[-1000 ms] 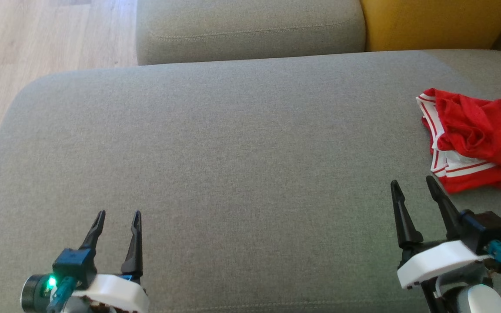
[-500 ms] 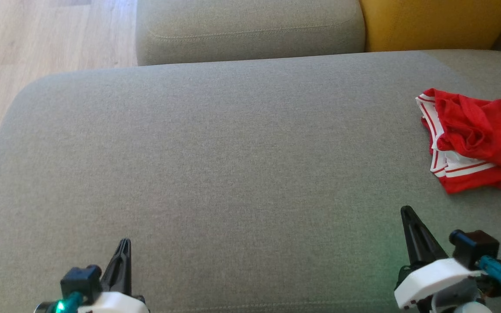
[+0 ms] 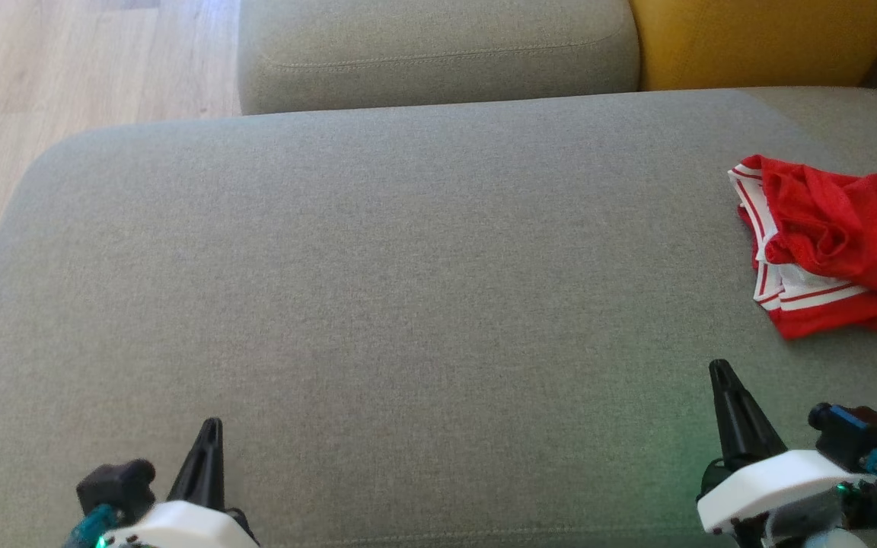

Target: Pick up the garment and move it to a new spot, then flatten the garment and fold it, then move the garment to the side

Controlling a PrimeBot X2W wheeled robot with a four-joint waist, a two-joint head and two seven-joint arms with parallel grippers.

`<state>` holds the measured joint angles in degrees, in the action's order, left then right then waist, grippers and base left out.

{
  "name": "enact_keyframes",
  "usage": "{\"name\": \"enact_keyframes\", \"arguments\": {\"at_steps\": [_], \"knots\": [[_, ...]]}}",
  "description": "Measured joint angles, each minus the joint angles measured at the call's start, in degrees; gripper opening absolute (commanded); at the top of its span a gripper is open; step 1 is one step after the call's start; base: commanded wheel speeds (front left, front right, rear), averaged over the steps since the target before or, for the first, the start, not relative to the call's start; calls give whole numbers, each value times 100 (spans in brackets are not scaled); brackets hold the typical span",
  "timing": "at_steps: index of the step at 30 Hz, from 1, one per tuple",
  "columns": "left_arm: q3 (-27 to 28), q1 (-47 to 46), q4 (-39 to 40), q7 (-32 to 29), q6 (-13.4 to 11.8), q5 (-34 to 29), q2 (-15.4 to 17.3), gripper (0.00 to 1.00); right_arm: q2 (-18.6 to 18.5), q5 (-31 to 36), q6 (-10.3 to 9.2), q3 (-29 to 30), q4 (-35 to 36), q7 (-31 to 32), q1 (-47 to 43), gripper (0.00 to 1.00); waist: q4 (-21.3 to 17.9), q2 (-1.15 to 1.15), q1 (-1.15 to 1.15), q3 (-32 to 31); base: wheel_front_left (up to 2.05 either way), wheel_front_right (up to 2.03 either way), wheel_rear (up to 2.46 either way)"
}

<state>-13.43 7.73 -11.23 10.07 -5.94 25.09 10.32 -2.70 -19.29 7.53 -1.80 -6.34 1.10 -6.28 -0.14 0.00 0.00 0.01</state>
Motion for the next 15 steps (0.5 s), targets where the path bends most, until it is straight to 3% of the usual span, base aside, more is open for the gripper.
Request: {"name": "enact_keyframes", "arguments": {"at_steps": [15], "knots": [[207, -138, -53, -199, 194, 973, -85, 0, -8, -1065, 0, 56, -129, 1, 114, 0, 2, 0, 0, 2, 0, 0, 0]]}}
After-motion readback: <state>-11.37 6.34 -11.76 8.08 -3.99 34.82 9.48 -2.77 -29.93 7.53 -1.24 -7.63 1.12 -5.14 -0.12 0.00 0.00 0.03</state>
